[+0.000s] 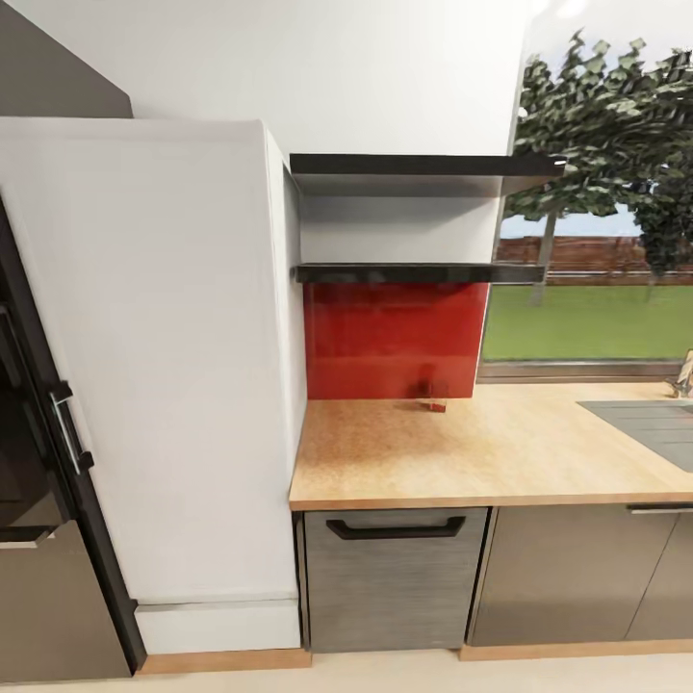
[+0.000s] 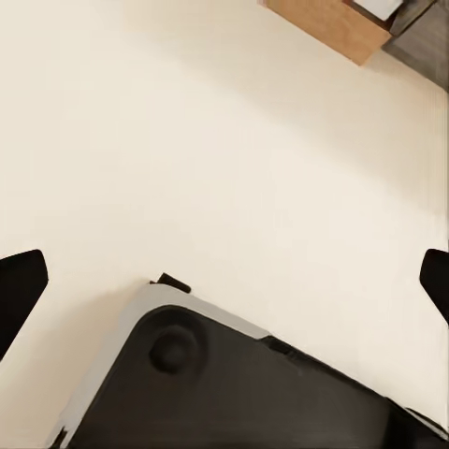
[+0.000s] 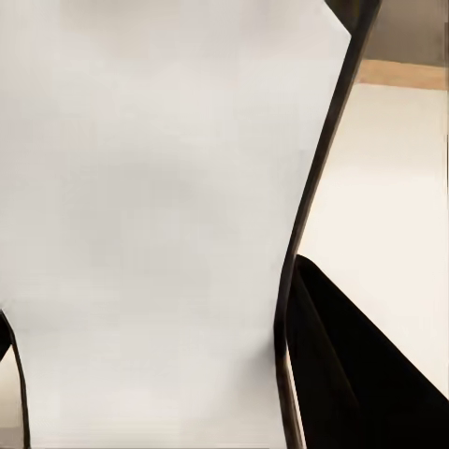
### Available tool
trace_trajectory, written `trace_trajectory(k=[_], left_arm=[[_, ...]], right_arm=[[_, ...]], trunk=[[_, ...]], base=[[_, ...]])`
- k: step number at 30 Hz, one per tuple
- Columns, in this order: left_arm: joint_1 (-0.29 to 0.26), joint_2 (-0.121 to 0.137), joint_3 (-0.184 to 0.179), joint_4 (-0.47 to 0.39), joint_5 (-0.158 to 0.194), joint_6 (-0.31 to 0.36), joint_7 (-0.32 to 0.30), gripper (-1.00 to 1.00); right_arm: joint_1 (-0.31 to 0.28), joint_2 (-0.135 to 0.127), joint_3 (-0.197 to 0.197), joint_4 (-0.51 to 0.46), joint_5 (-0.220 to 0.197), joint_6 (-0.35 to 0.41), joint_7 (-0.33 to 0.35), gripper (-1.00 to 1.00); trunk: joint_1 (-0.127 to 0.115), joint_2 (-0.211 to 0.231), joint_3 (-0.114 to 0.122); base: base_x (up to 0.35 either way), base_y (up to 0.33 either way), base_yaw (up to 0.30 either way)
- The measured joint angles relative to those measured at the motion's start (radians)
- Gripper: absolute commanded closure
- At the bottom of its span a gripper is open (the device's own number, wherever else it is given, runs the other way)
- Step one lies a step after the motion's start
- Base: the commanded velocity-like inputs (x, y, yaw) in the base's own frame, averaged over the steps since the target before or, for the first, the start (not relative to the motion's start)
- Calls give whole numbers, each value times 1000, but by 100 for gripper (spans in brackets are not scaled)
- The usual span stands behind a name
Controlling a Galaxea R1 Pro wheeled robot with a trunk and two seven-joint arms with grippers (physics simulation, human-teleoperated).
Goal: Set up a coffee station on the kitchen countertop: keep the coffee maker on the countertop, move the bottle of coffee from the kitchen shelf to the counter next to the coffee maker, place a paper coffee filter on top of the coffee maker, put the saucer next to the coffee maker with the coffee cup on the saucer, and place the electric kettle next to the coffee maker.
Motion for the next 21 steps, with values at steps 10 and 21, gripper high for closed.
trace_trajectory(k=[10,21], left_arm=[[0,-9,2,47,2,-45,9,-100],[-1,-12,2,51,-5,-46,9,-100]], right_arm=[[27,49,-2,-6,1,0,-12,100],[29,51,-1,-6,1,19,-2,100]], trunk=[[0,0,0],[0,0,0]], base=[[162,-242,0],[62,-278,0]])
